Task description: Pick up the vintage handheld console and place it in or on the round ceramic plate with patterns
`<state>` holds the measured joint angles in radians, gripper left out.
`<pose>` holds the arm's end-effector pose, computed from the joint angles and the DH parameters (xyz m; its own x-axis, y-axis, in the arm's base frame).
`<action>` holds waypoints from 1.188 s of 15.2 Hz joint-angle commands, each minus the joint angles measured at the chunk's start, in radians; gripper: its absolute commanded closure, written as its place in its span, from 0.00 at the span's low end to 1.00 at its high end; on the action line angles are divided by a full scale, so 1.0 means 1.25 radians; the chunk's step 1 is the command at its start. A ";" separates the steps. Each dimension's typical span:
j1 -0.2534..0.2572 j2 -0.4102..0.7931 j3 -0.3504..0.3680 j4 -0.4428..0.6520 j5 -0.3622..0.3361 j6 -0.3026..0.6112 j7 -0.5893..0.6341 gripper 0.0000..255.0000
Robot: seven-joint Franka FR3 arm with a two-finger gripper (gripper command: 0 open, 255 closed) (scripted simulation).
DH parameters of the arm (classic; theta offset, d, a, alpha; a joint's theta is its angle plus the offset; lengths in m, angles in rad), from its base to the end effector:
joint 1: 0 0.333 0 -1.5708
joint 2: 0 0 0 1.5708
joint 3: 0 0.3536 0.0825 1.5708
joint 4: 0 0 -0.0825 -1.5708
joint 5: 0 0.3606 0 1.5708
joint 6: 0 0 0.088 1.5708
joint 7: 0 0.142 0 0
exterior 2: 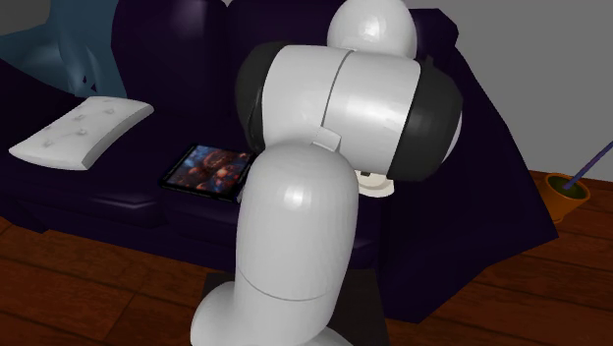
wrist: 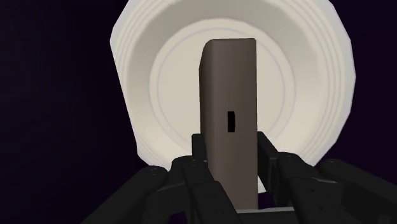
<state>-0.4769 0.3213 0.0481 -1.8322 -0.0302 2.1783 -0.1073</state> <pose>0.5693 -0.2649 0.3733 0.9529 -0.3022 0.0240 -0.3025 -0.9531 0.0127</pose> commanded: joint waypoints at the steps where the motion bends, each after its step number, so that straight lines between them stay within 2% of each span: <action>1: 0.000 0.004 0.000 -0.005 0.000 -0.003 0.000 0.00; 6: 0.000 0.003 0.000 -0.005 0.000 -0.003 0.000 0.00; 10: 0.000 -0.038 0.002 0.041 0.004 -0.092 -0.002 0.00; 18: 0.000 -0.038 0.002 0.041 0.004 -0.092 -0.002 0.00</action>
